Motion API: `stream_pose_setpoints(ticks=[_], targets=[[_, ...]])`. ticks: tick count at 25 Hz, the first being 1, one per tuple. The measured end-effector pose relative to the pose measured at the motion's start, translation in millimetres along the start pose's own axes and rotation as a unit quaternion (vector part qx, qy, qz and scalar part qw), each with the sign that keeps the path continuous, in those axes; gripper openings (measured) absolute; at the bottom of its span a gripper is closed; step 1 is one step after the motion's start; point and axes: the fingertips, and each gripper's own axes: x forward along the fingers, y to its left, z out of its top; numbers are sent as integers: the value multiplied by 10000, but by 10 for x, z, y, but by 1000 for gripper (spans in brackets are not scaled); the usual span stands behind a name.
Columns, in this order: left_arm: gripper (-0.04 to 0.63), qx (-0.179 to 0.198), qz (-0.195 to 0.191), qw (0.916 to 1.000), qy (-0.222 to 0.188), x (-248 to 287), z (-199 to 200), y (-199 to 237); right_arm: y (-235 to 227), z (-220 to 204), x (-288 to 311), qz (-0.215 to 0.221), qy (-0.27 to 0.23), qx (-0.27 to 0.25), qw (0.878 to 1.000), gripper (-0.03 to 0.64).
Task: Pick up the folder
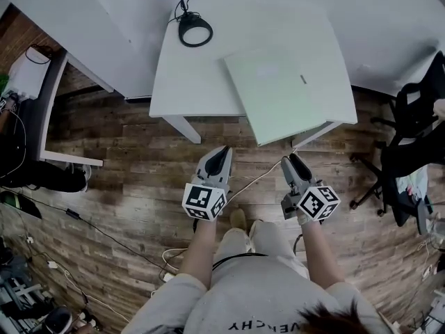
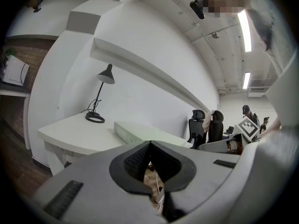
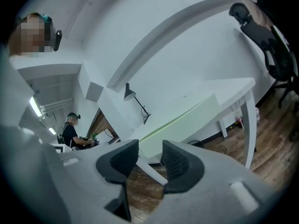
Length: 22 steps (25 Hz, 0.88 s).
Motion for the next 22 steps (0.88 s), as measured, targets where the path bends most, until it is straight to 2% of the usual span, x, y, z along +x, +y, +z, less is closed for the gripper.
stream_pose_setpoints(ticks=[9, 16, 19, 22], targets=[[-3, -12, 112, 9999, -9, 204, -20, 96, -98, 18, 354, 257, 46, 849, 9960, 285], [-2, -129, 291, 9995, -4, 398, -42, 235, -154, 79, 687, 502, 9, 1853, 9814, 402], [-2, -145, 305, 9994, 20, 496, -61, 271, -181, 180, 801, 625, -152, 2082, 9760, 410], [-2, -174, 352, 9992, 38, 538, -90, 311, -239, 185, 847, 570, -190, 2298, 9714, 410]])
